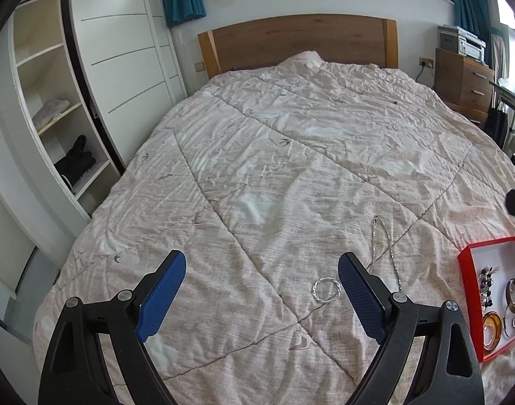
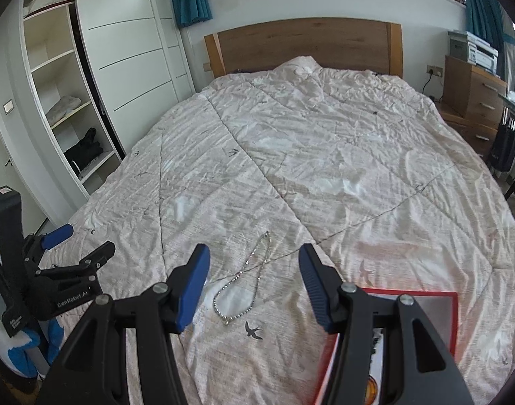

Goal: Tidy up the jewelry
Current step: 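Grasp the twisted silver hoop with the left tool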

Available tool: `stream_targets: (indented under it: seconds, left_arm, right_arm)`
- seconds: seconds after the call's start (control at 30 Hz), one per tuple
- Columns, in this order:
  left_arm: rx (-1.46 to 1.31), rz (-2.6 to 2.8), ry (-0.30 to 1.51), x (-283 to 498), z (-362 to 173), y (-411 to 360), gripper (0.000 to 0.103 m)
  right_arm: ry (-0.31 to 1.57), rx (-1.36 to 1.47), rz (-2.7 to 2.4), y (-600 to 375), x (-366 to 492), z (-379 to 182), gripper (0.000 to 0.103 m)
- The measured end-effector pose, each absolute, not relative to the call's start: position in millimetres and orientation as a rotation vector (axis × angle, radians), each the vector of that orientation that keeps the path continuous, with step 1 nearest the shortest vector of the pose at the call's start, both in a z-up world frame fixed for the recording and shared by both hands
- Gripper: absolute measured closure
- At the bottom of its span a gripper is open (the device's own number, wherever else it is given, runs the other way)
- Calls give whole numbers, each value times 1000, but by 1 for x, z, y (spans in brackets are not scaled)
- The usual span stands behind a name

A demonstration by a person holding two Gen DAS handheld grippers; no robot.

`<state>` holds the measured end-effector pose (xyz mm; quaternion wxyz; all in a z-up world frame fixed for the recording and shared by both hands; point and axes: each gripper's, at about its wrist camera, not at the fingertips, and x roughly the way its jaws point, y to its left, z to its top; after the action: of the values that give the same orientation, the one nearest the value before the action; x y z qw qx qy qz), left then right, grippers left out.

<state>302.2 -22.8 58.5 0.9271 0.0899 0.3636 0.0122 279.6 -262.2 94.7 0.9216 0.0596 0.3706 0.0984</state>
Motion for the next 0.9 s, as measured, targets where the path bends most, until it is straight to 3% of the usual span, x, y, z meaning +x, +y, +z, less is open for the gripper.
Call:
stream_targets:
  seconds: [0.5, 0.7, 0.77, 0.9]
  left_arm:
    - [77, -61, 902, 351, -9, -11, 17]
    - [58, -107, 980, 363, -47, -14, 30]
    - [59, -112, 1005, 368, -60, -15, 39]
    - [66, -120, 1039, 374, -79, -18, 44]
  right_arm:
    - [863, 154, 204, -261, 314, 24, 50]
    - [892, 177, 202, -269, 321, 1, 50]
    - [899, 184, 204, -271, 322, -6, 50]
    - [916, 202, 209, -273, 326, -20, 50]
